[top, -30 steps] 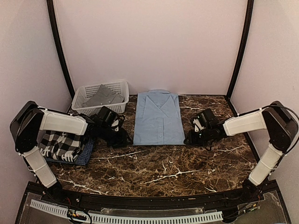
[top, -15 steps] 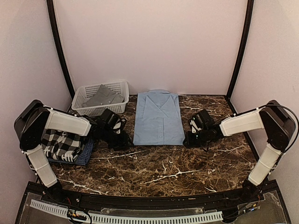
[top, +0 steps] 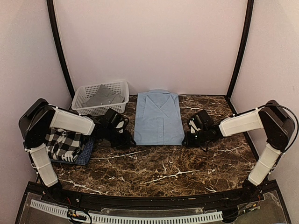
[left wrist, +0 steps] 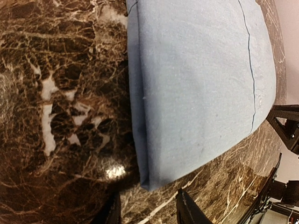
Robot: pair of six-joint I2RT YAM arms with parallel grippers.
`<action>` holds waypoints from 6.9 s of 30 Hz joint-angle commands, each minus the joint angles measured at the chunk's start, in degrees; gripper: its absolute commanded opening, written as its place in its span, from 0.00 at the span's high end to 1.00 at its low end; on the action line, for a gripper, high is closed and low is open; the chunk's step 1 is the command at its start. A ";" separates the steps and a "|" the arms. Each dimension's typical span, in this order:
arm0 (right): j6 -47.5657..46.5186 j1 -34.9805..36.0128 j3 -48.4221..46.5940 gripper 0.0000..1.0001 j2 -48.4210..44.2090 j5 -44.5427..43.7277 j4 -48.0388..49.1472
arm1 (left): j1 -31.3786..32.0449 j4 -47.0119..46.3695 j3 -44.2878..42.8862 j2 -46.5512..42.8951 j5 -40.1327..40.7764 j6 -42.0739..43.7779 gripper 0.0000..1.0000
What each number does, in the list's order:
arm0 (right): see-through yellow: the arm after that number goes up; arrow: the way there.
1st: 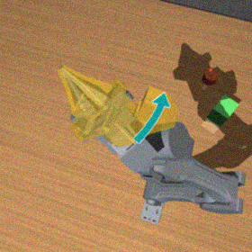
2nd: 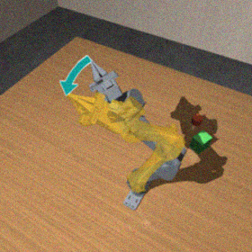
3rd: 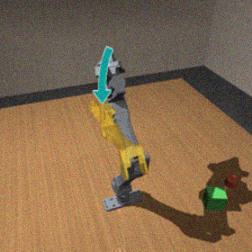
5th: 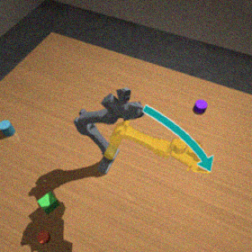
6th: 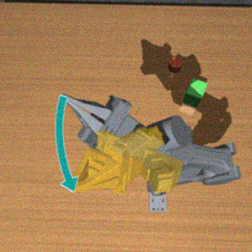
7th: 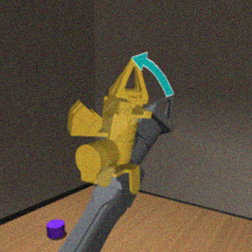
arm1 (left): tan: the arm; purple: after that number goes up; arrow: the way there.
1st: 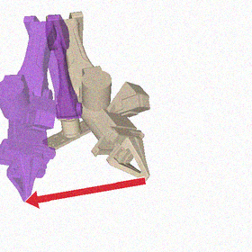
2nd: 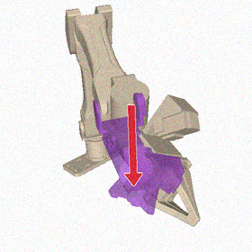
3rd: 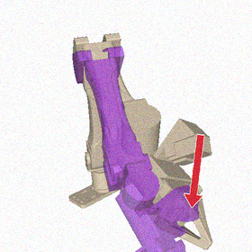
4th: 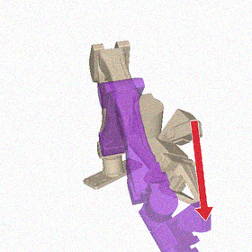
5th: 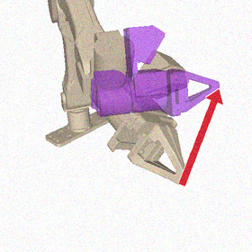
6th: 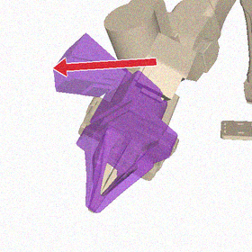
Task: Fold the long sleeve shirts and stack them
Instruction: Pick up the 2/3-rectangle-folded shirt from the center of the board, then fold the 2/3-rectangle-folded shirt at the center of the board, then adjust the square-folded shirt at the center of the board.
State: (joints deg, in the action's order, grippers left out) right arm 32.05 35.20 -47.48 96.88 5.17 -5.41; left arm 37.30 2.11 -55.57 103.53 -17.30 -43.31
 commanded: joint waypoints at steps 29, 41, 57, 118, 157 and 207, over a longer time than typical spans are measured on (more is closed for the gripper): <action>4.73 4.49 13.64 1.00 -18.73 3.63 0.82 | 7.32 6.76 4.17 -8.55 3.64 -4.56 1.00; 15.03 20.21 18.13 1.00 -40.17 -4.19 -9.65 | 21.17 13.73 11.71 -25.19 12.89 -14.53 1.00; 16.85 24.71 0.05 1.00 -41.80 -17.40 -22.26 | 21.57 18.93 2.44 -31.53 13.93 -13.60 1.00; -4.61 -6.72 -4.04 1.00 -7.14 4.12 3.76 | -2.28 -1.87 -2.93 -7.45 9.26 0.19 1.00; -11.03 -3.72 -23.77 0.89 12.04 0.74 -5.12 | 2.60 6.77 -20.54 6.45 6.54 4.93 0.75; -7.93 9.54 -17.23 0.55 0.16 -3.31 -14.11 | -4.54 9.95 -5.01 -2.60 -7.44 5.17 0.45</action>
State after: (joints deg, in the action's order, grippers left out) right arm 21.61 45.10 -67.24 100.22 3.66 -20.12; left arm 32.12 13.61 -62.94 103.02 -20.01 -37.74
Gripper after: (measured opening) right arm 0.452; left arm 0.547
